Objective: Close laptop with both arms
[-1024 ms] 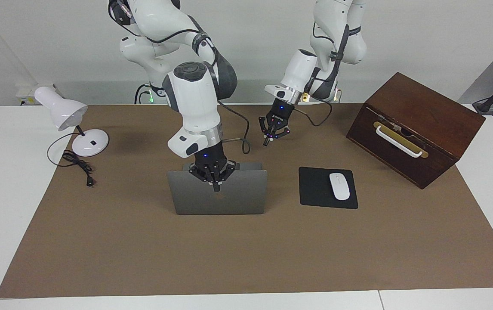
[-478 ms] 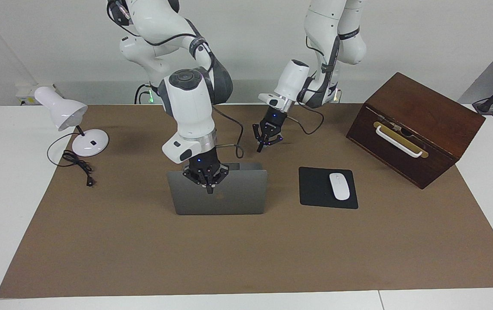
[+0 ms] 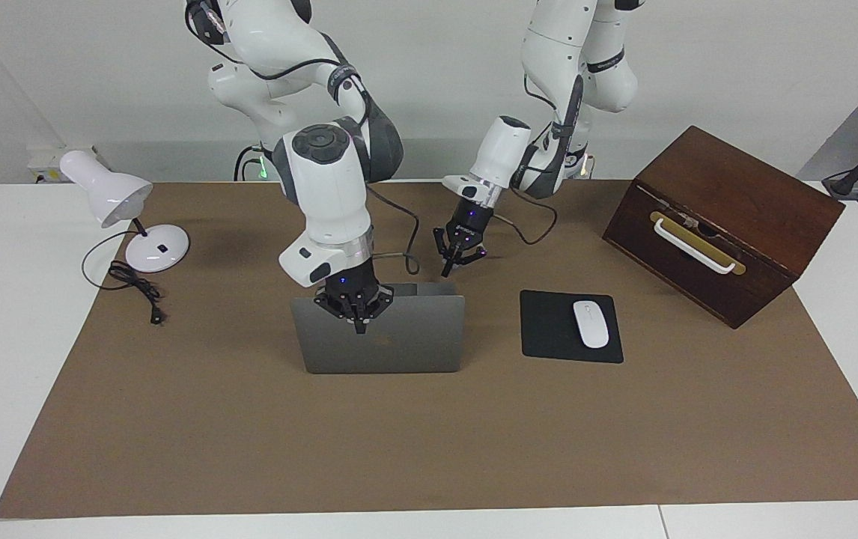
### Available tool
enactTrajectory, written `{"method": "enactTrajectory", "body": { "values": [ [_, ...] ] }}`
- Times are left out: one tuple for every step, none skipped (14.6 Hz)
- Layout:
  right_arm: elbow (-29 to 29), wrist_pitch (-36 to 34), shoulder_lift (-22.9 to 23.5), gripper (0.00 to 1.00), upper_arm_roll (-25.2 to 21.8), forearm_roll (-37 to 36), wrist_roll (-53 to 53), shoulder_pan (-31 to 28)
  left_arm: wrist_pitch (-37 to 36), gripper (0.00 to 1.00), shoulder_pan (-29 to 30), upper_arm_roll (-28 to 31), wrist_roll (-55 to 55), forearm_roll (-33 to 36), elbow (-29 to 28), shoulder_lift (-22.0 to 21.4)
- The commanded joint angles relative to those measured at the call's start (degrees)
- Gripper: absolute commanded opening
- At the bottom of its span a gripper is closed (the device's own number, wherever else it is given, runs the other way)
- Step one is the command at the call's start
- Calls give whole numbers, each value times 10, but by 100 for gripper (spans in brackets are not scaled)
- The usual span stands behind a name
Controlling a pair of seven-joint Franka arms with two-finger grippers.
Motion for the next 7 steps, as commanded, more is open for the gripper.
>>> {"method": "enactTrajectory", "body": {
  "values": [
    [-14, -6, -11, 0, 6, -15, -1, -8, 13, 0, -12, 7, 0, -17, 11, 19],
    [-14, -6, -11, 0, 6, -15, -1, -8, 13, 0, -12, 7, 0, -17, 14, 23],
    [-14, -7, -11, 0, 6, -15, -1, -8, 13, 0, -13, 7, 0, -17, 16, 29],
    [-14, -8, -12, 0, 7, -15, -2, -8, 13, 0, -13, 7, 0, -17, 22, 35],
    [-14, -8, -12, 0, 7, -15, -3, -9, 13, 0, -13, 7, 1, -17, 28, 40],
    [-15, -8, -12, 0, 6, -15, -3, -9, 13, 0, -13, 7, 1, -20, 34, 48],
    [-15, -8, -12, 0, 7, -15, -3, -9, 13, 0, -18, 7, 1, -24, 35, 53]
  ]
}}
